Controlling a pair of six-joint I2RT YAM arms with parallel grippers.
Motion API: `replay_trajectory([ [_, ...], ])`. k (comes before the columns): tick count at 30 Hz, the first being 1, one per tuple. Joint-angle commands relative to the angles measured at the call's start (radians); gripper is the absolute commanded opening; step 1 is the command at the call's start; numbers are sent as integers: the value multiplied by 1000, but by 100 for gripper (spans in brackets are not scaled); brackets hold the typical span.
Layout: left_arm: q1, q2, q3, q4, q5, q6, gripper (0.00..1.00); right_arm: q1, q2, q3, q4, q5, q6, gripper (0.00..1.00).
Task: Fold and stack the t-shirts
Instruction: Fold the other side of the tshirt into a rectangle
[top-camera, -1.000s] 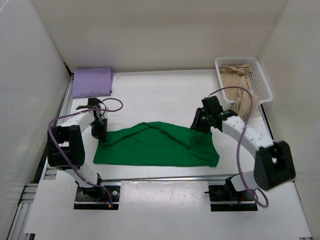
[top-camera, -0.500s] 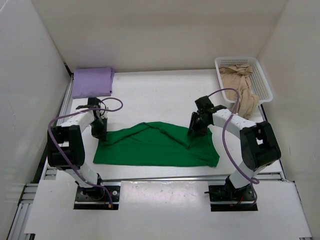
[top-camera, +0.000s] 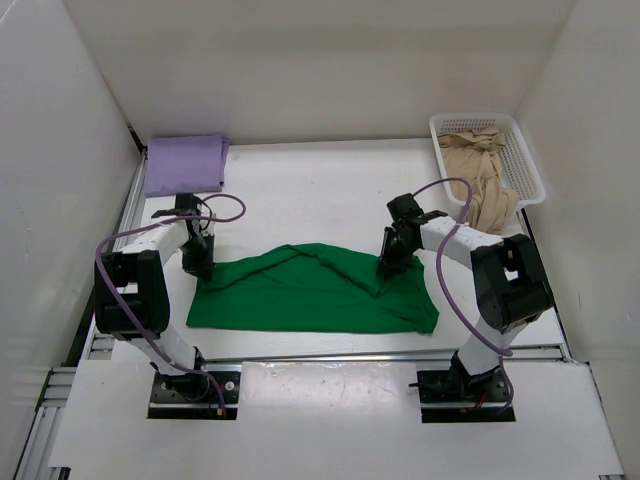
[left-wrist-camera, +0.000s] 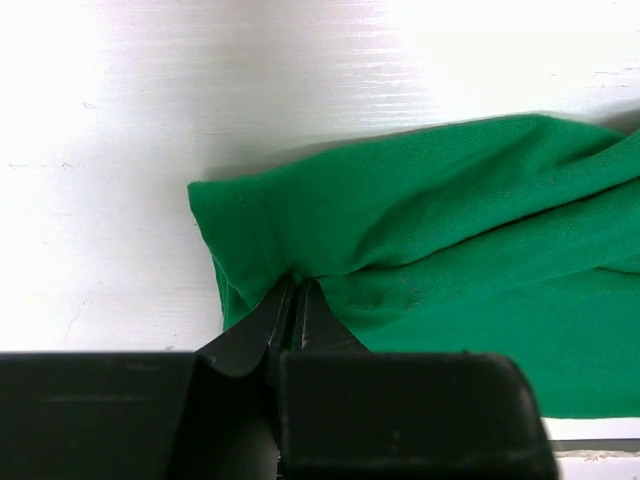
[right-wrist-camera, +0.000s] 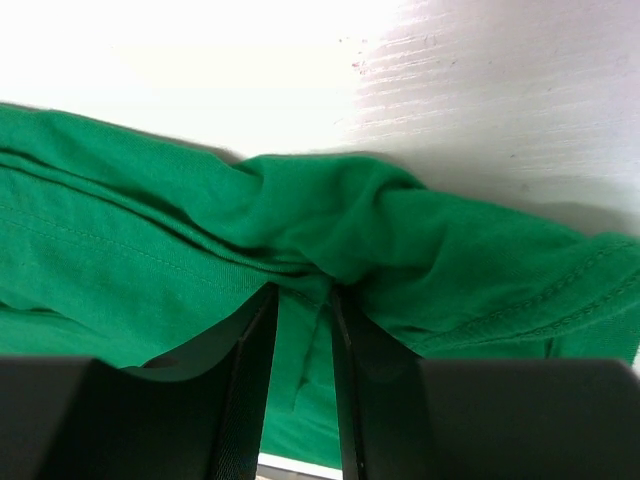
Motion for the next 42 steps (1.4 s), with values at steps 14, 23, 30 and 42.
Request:
replay_trajectory([
  [14,0,-3,41,-2,-17,0,10,-14,18,64,32,45,-35,13],
  [23,0,21,163,-2,-17,0,10,-60,7,208,17,11,-84,0],
  [30,0,259,552,9,-29,0,10,-216,252,747,-115,-42,-155,0],
  [42,0,325,562,48,-49,0,10,-216,107,559,-44,-119,-213,0],
])
